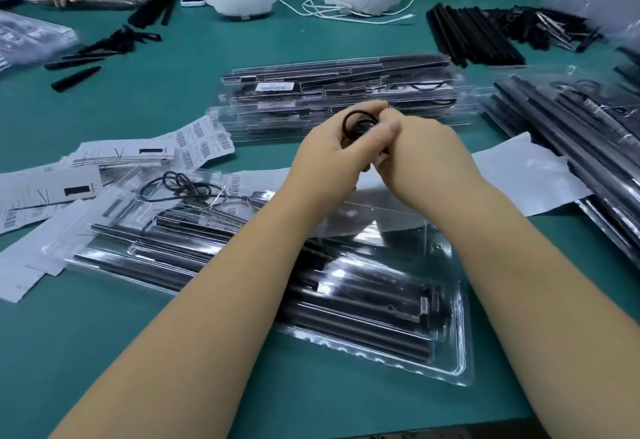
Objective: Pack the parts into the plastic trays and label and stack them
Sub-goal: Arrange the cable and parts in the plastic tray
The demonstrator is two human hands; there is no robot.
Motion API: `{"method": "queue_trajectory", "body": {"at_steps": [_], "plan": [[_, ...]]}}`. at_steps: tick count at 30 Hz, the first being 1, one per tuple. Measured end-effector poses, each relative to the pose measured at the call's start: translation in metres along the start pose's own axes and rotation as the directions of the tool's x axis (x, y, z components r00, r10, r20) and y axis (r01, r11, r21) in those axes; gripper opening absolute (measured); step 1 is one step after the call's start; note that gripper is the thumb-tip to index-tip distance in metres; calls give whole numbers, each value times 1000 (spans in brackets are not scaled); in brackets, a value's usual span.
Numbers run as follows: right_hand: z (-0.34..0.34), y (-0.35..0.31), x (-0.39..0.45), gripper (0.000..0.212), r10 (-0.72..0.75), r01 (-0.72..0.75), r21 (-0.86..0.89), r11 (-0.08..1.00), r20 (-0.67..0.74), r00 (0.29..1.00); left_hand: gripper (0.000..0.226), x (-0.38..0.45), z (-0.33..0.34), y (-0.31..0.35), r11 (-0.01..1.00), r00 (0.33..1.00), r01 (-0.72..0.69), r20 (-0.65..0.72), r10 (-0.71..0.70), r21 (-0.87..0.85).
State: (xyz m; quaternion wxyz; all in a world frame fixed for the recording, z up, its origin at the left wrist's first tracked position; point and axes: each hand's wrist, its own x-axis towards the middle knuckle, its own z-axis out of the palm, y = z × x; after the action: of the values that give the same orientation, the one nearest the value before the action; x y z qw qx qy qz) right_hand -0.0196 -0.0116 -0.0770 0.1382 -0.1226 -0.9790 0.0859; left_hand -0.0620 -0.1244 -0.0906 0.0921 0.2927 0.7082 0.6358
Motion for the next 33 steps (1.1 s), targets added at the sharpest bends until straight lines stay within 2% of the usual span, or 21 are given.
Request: {"method": "queue_trajectory", "body": {"at_steps": [2,4,8,10,13,14,16,18,21,23,25,28,31,33], "plan": [[3,-4,-2,22,18,-19,33,999,20,1000,16,1,0,-1,1000,1000,26,-1,-26,-16],[6,-11,-3,13,78,-85,113,990,59,995,21,1,-3,-1,999,998,22,51,-20,-37],[4,-16,3,26,110,-163,202,966,250,962,24,-1,-7,0,1000,985,-10,173,12,-11],[3,-12,3,31,137,-176,190,966,203,970,22,2,-6,-1,1000,993,-26,118,24,12],[5,-3,1,33,193,-198,280,939,46,980,19,3,-8,-2,997,1000,13,-14,-12,75],[5,1,1,33,214,-209,305,929,18,977,26,4,-9,-3,994,999,35,-28,-33,102],[5,6,2,35,258,-245,339,908,6,966,44,5,-12,-4,989,994,103,24,-106,111],[8,8,3,38,278,-269,400,876,35,960,43,7,-14,-4,985,978,169,123,-171,26],[12,6,1,35,177,-194,469,861,80,981,32,12,-17,-6,959,964,242,150,-221,-144],[16,4,0,31,98,-148,415,898,141,985,29,13,-18,-8,943,958,280,117,-262,-180],[21,-1,1,27,57,-110,268,957,200,978,39,13,-17,-9,948,955,289,107,-276,-132],[26,-8,4,16,62,-76,80,994,170,984,44,11,-14,-9,967,963,255,81,-255,9],[28,-7,2,24,-8,-22,190,981,159,987,31,13,-8,-11,966,966,257,-25,-258,-22],[26,-5,0,23,-21,-45,338,940,192,981,34,12,-5,-10,973,973,218,-96,-210,81]]}}
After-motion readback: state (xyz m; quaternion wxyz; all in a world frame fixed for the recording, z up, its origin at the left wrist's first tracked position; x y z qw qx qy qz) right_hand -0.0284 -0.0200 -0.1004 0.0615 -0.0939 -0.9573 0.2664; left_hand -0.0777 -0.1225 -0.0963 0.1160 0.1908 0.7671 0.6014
